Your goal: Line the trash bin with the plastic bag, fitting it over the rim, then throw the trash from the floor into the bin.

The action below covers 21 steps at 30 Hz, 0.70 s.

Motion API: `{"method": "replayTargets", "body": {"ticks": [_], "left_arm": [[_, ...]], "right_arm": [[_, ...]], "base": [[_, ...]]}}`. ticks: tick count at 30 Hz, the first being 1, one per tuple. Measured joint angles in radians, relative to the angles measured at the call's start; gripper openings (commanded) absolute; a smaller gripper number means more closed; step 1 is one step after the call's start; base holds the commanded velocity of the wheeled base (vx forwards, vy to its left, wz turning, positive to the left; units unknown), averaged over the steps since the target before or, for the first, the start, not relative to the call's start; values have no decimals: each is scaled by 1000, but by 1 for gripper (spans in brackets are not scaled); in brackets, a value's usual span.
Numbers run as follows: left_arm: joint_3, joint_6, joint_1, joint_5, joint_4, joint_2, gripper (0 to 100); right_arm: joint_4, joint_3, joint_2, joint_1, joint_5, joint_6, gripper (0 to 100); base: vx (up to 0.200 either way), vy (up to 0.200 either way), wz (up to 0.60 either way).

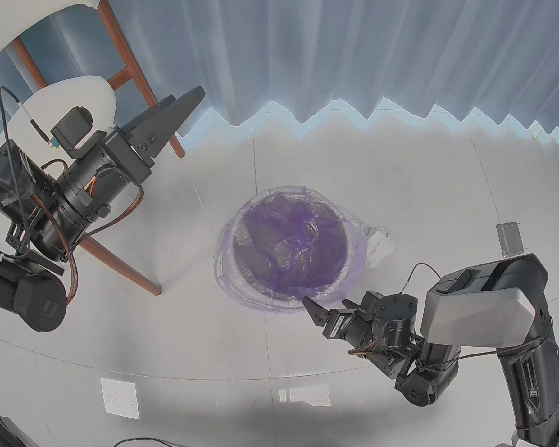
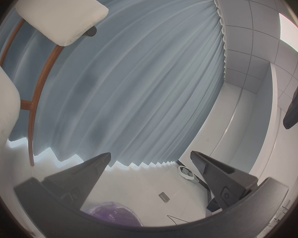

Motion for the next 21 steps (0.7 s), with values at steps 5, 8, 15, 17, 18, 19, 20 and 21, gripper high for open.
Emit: {"method": "replayTargets", "body": {"ticks": [5,8,15,17,18,19,20,21], "left_arm": [[0,0,0,0,0,0,100],[0,11,-1,0,0,0,100],[7,79,-1,1,0,4,100],[8,81,-1,1,0,5,100],[8,81,-1,1,0,5,100],[8,81,-1,1,0,5,100],[8,81,-1,1,0,5,100],[8,81,-1,1,0,5,100]], "right_arm": [[0,22,-26,2,4,1,100],[-1,36,-36,4,5,1,100],[-1,44,-41,3,5,4,100],[-1,43,-38,2,5,4,100],[-1,41,-36,2,5,3,100],[-1,39,-33,2,6,3,100],[-1,36,-29,1,5,2,100],[-1,32,-26,0,6,2,100]], "base": [[0,0,0],[0,0,0],[0,0,0],[0,0,0],[0,0,0],[0,0,0],[0,0,0],[0,0,0]]}}
